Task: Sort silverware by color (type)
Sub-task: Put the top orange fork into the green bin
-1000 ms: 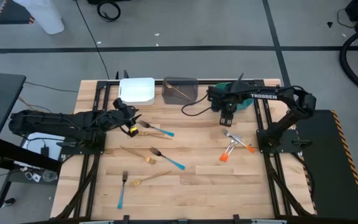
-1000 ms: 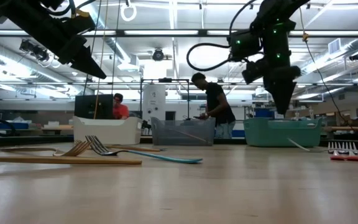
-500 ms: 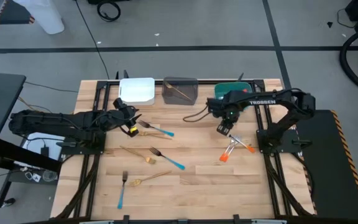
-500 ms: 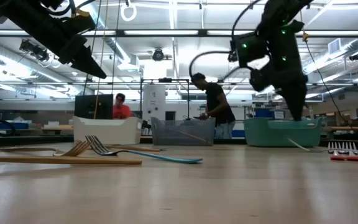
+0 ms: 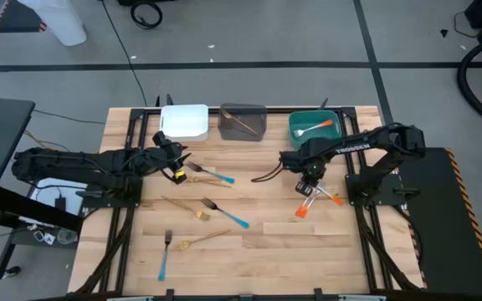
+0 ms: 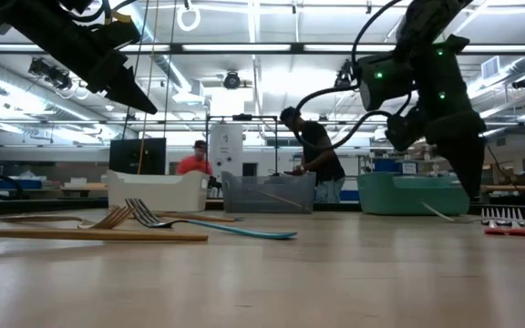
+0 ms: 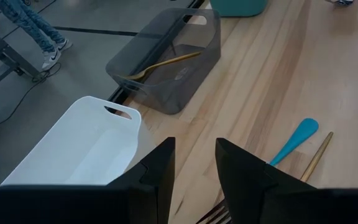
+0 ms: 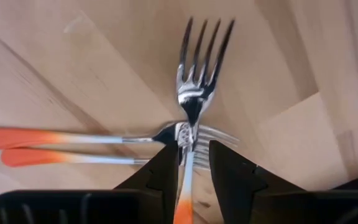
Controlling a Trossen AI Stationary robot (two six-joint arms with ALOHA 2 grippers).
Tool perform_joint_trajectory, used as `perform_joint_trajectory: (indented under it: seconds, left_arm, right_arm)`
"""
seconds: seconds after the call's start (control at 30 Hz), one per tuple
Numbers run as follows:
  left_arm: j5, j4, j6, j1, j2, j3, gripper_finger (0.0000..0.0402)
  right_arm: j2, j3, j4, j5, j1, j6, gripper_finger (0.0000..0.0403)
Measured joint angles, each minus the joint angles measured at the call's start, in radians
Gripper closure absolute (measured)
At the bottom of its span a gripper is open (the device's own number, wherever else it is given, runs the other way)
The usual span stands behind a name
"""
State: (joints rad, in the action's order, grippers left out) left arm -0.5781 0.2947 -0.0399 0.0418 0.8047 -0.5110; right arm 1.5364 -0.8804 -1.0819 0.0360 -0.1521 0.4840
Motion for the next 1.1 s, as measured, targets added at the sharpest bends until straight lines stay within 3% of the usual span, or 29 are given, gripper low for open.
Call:
perform_joint_trajectory:
  seconds: [0.9, 1.1]
  left_arm:
    - [0.0, 0.0, 0.001, 0.0, 0.0, 0.0, 0.0278]
    - [0.0, 0.0, 0.001, 0.0, 0.0, 0.0, 0.0278]
  right_arm:
    - [0.001, 0.142, 0.126, -0.045, 0.102, 0.196, 0.031]
    - [0.001, 0.146, 0.159, -0.046, 0.115, 0.206, 0.0332]
